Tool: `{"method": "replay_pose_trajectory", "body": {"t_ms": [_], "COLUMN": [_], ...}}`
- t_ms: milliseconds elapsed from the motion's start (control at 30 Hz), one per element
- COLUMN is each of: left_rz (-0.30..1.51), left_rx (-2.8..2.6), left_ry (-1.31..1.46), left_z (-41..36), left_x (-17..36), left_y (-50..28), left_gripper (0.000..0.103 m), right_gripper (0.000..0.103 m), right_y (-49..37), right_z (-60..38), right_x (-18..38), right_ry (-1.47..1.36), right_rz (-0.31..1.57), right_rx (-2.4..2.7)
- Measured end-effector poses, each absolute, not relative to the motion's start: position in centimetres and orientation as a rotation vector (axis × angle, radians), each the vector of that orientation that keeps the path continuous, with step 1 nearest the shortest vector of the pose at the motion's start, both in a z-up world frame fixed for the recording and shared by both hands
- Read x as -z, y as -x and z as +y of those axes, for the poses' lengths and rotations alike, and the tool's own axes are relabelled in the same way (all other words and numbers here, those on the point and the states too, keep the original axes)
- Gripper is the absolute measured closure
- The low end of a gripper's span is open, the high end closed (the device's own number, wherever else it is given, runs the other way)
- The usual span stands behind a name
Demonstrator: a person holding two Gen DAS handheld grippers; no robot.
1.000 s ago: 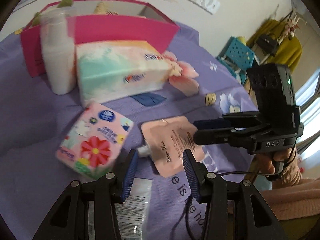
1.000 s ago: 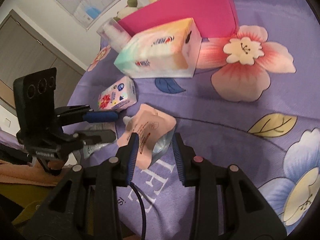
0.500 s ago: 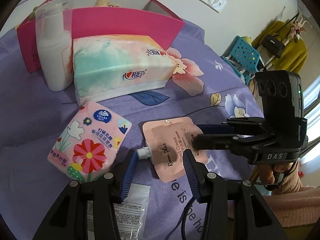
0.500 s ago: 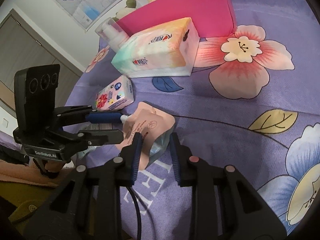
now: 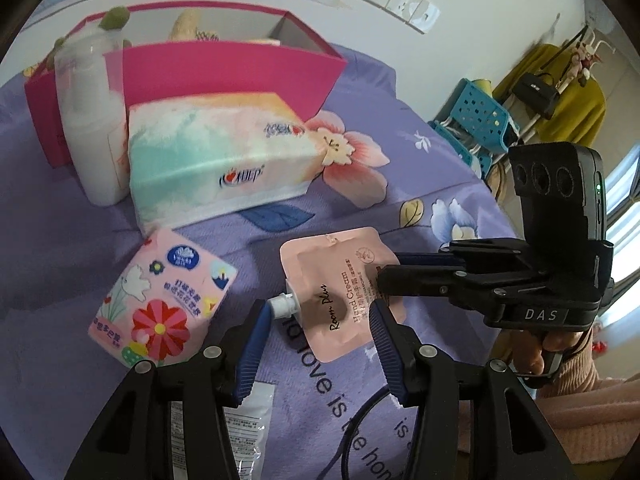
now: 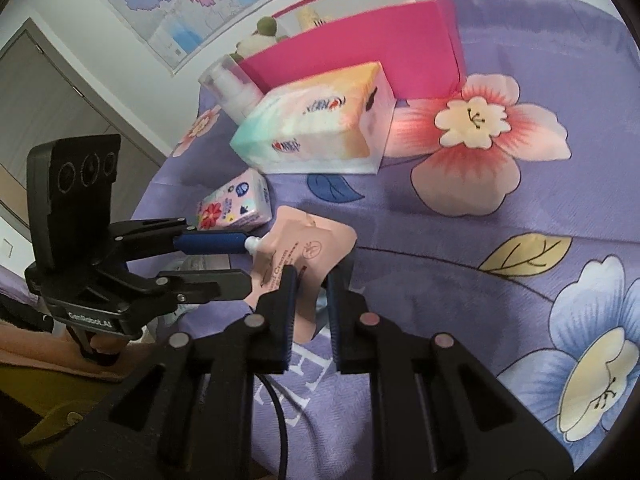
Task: Organize soft objects
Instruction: 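Lift the hand-cream pouch with the right tool toward the pink box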
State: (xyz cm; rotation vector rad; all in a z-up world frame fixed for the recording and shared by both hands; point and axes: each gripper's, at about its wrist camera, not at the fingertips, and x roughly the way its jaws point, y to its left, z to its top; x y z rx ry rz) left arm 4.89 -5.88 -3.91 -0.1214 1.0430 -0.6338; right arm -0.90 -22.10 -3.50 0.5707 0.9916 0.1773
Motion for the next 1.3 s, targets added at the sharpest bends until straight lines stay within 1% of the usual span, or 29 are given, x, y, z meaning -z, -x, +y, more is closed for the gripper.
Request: {"method": "replay_pose_trajectory", "body": {"t_ms": [700,1300], "left_rz": [0.952,0.829], "left_rx": [0.625,0.594], "left_ry": [0.098,0.060], "left_z": [-6.1,-6.5], "left_x": [1.3,-3.1], "left_y": [-4.6,-6.9], "left_gripper": [0.052,0.052], "right_gripper": [0.086,0.086], "right_y": [0.8,-1.4], "right_z": [-22.8,-24.8], "right_x": [1.0,-2.7], "right_ry": [-0.534,-0.460], "right_rz": [0.914,0.803], "right_rx": [-0.160,-0.136]}}
